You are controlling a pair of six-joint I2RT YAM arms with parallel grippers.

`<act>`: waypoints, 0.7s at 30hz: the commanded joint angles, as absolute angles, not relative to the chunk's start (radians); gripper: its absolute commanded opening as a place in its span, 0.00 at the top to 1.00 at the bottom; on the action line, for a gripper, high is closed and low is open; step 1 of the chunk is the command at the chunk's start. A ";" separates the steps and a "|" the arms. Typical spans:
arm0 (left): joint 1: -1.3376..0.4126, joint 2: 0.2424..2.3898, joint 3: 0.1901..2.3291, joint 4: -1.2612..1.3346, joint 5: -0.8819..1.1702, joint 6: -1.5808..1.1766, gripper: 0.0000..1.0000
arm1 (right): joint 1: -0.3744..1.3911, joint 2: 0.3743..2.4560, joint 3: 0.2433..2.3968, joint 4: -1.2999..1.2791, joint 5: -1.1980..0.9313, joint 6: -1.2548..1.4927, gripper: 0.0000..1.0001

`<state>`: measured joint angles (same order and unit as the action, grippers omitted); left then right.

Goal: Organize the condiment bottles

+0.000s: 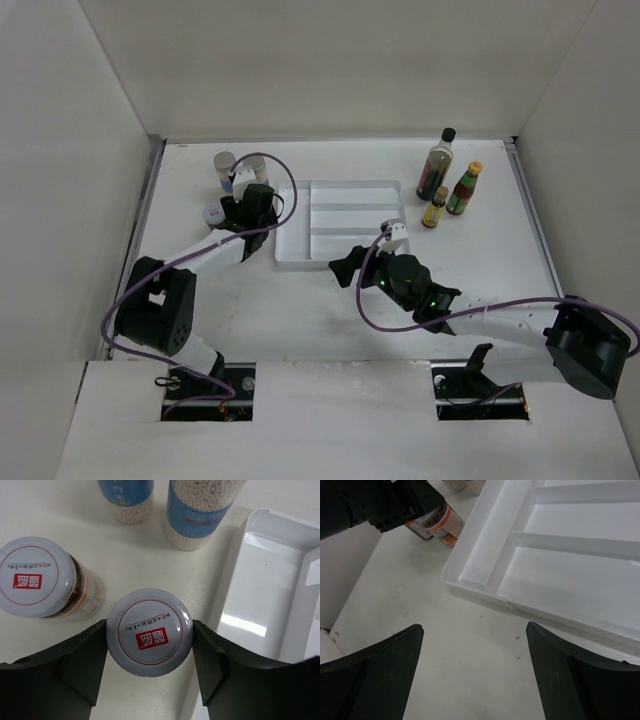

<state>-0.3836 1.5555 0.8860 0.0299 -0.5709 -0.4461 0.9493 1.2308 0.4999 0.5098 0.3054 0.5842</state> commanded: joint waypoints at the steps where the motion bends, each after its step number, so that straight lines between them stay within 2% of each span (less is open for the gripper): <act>1: -0.410 1.401 0.933 0.094 -0.589 -0.422 0.66 | 0.944 1.224 0.497 0.584 0.293 0.594 0.10; 5: -0.453 1.324 0.954 0.144 -0.600 -0.405 0.66 | 0.938 1.221 0.489 0.597 0.288 0.595 0.16; 6: -0.464 1.321 0.965 0.159 -0.600 -0.403 0.66 | 0.938 1.220 0.485 0.601 0.284 0.595 0.22; 9: -0.481 1.373 1.017 0.202 -0.578 -0.399 0.66 | 0.935 1.213 0.471 0.627 0.253 0.594 0.56; 10: -0.485 1.408 1.044 0.209 -0.568 -0.399 0.66 | 0.932 1.213 0.468 0.632 0.241 0.594 0.65; 12: -0.492 1.485 1.098 0.221 -0.549 -0.399 0.66 | 0.926 1.212 0.465 0.638 0.221 0.594 0.74; 15: -0.493 1.598 1.176 0.241 -0.523 -0.400 0.66 | 0.923 1.215 0.463 0.638 0.216 0.592 0.73; 18: -0.490 1.698 1.256 0.245 -0.514 -0.399 0.66 | 0.914 1.207 0.459 0.641 0.216 0.594 0.65; 21: -0.489 1.773 1.316 0.235 -0.511 -0.397 0.65 | 0.901 1.195 0.448 0.647 0.216 0.595 0.60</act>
